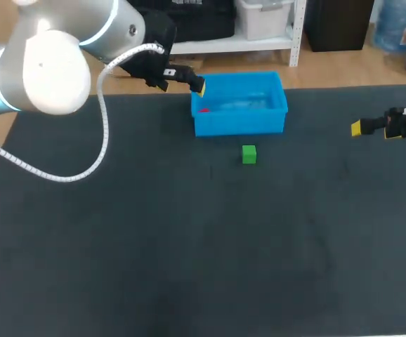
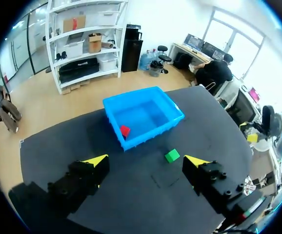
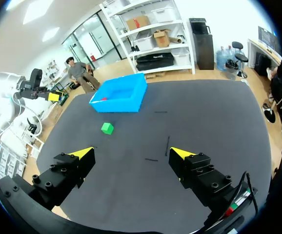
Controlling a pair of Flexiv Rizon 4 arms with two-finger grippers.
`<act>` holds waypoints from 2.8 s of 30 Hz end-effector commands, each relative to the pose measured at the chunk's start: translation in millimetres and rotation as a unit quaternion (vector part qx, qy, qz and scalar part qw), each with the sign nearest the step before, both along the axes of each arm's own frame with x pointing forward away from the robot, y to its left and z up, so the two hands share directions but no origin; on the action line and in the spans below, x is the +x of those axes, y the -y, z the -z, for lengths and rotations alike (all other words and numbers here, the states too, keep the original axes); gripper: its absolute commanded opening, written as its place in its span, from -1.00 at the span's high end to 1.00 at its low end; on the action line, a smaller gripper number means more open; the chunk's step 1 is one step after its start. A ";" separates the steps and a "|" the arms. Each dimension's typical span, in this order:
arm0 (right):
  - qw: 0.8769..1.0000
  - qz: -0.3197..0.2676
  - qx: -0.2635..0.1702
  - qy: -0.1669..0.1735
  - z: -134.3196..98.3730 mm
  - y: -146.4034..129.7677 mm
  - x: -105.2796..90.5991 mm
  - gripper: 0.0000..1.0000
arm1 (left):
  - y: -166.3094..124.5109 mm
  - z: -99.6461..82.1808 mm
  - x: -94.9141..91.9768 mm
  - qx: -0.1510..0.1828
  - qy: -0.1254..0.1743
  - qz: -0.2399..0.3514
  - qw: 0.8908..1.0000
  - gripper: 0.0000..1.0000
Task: Use the left arm to pick the red cube and place it into the blue plastic box first, then use the right arm to grasp the green cube and put it into the same blue plastic box after the first action is fully finished.
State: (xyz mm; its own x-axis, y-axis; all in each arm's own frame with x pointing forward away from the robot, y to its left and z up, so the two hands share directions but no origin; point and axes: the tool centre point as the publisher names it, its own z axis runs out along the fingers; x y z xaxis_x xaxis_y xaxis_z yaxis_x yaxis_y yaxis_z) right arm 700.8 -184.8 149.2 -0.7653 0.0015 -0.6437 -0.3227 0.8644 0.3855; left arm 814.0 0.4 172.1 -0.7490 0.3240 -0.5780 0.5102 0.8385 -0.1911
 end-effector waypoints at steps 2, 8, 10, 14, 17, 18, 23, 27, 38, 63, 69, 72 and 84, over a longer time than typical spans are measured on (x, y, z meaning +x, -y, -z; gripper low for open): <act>1.000 0.000 0.000 0.000 0.1 0.1 -0.1 -1.00 | -7.9 1.4 -9.1 -0.001 0.001 0.013 1.000 -1.00; 1.000 0.000 0.000 0.000 0.1 0.1 -0.1 -1.00 | -12.2 7.0 -19.9 0.010 -0.013 0.038 0.999 -1.00; 1.000 0.000 0.000 0.000 0.1 0.1 -0.1 -1.00 | -13.4 8.2 -23.6 0.012 -0.015 0.045 0.999 -1.00; 1.000 0.000 0.000 0.000 0.1 0.1 -0.1 -1.00 | -16.5 12.1 -29.3 0.019 -0.021 0.054 0.998 -1.00; 1.000 0.000 0.000 0.000 0.1 0.1 -0.1 -1.00 | -19.0 17.2 -34.2 0.024 -0.027 0.061 0.997 -1.00; 1.000 0.000 0.000 0.000 0.1 0.1 -0.1 -1.00 | -19.6 18.6 -36.0 0.025 -0.029 0.063 0.997 -1.00; 1.000 0.000 0.000 0.000 0.1 0.1 -0.1 -1.00 | -21.2 21.5 -45.9 0.028 -0.037 0.076 0.996 -1.00; 1.000 0.000 0.000 0.000 0.1 0.1 -0.1 -1.00 | -21.0 21.1 -53.3 0.026 -0.040 0.086 0.995 -1.00; 1.000 0.000 0.000 0.000 0.1 0.1 -0.1 -1.00 | -22.3 24.2 -75.2 0.025 -0.050 0.108 0.993 -1.00; 1.000 0.000 0.000 0.000 0.1 0.1 -0.1 -1.00 | -36.8 27.0 -82.7 0.030 -0.047 0.102 0.993 -1.00; 1.000 0.000 0.000 0.000 0.1 0.1 -0.1 -1.00 | -36.8 27.0 -82.7 0.030 -0.047 0.102 0.993 -1.00; 1.000 0.000 0.000 0.000 0.1 0.1 -0.1 -1.00 | -36.8 27.0 -82.7 0.030 -0.047 0.102 0.993 -1.00; 1.000 -0.005 -0.004 0.000 -2.5 -8.9 1.0 -1.00 | -36.8 27.0 -82.7 0.030 -0.047 0.102 0.993 -1.00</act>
